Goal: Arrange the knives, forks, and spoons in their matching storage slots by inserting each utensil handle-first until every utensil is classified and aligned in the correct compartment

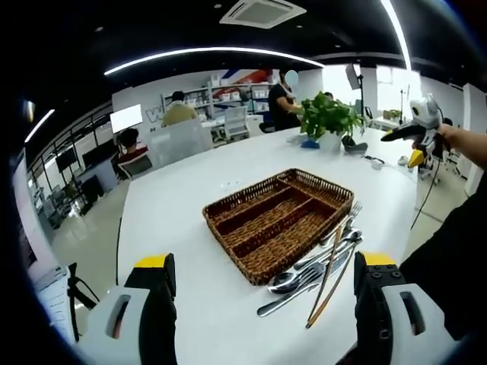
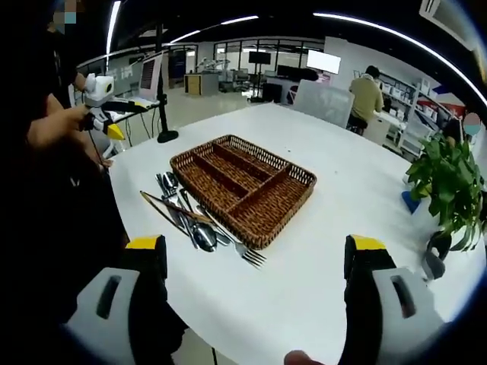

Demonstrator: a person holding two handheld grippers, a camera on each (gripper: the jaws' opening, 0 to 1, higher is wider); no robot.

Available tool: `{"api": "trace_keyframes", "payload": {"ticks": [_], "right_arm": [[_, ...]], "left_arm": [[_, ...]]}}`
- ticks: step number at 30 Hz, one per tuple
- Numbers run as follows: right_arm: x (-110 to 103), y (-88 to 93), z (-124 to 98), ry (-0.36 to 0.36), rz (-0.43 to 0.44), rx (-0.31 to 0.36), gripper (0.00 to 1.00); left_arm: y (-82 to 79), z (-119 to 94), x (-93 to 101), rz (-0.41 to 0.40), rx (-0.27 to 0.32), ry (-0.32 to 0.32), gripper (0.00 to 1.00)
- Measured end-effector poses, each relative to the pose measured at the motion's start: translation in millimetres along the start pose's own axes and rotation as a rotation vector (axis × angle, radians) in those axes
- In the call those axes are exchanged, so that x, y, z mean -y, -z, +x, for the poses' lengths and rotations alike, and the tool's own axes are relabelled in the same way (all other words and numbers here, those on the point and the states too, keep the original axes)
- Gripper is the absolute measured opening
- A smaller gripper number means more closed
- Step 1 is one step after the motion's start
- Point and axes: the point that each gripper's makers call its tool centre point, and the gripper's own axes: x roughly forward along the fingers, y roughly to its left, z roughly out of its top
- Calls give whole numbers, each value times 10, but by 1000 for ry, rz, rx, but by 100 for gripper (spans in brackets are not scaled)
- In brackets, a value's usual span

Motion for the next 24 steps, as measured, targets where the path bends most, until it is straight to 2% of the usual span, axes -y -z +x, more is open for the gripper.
{"api": "trace_keyframes", "payload": {"ticks": [14, 24], "right_arm": [[20, -11, -11, -8, -59, -19, 100], [50, -23, 14, -10, -54, -21, 100]], "left_arm": [[-28, 40, -67, -5, 13, -6, 99], [-45, -6, -124, -27, 25, -19, 99]]}}
